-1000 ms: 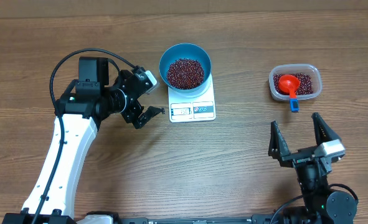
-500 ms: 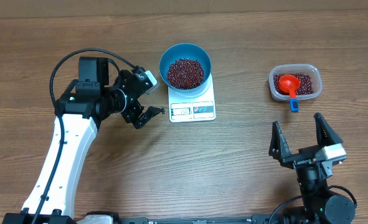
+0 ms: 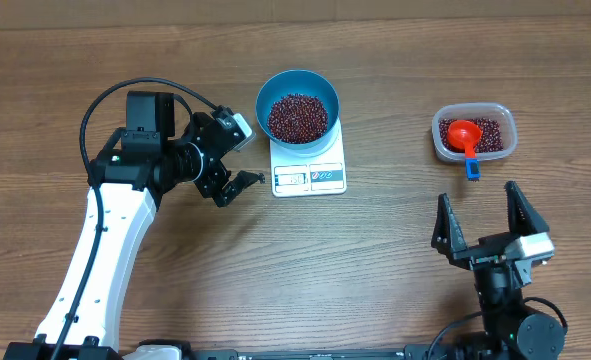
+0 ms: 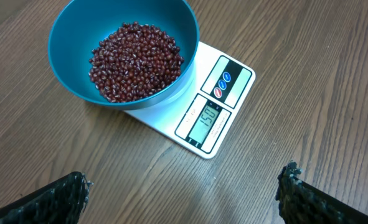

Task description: Scoop item into bowl and weigh 150g on scale

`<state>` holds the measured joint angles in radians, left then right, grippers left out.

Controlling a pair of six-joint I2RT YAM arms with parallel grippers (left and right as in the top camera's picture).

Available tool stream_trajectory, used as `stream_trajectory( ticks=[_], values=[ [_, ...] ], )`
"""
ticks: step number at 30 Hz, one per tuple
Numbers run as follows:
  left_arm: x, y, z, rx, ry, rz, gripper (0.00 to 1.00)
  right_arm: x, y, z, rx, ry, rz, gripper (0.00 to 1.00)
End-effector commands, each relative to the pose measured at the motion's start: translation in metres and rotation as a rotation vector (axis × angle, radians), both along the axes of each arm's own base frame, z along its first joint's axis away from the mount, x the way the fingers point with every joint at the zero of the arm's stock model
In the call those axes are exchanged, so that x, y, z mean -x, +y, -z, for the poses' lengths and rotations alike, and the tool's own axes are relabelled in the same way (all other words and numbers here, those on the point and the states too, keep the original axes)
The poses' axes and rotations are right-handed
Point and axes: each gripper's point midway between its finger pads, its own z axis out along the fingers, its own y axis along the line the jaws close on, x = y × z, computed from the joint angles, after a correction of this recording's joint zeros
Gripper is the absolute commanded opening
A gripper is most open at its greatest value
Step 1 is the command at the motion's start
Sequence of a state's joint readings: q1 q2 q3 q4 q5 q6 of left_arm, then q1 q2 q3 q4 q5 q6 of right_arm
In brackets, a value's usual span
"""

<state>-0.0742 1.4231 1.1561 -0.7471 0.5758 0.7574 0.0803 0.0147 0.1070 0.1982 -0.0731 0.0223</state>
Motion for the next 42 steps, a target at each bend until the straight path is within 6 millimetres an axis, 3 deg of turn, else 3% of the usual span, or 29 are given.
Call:
stream_trajectory(
  ticks=[1,18,32,42],
  values=[
    [0.002,-0.001,0.000,0.019,0.011,-0.003,1.00,-0.002,-0.001,0.008,-0.001,-0.012,0.009,1.00],
    [0.002,-0.001,0.000,0.019,0.011,-0.003,1.00,-0.010,0.000,0.037,0.005,0.052,0.008,1.00],
    [0.002,-0.001,0.000,0.019,0.011,-0.003,1.00,-0.021,0.001,0.113,0.024,0.368,0.008,1.00],
    [0.002,-0.001,0.000,0.019,0.011,-0.003,1.00,-0.021,0.001,0.112,0.023,0.365,0.004,1.00]
  ],
)
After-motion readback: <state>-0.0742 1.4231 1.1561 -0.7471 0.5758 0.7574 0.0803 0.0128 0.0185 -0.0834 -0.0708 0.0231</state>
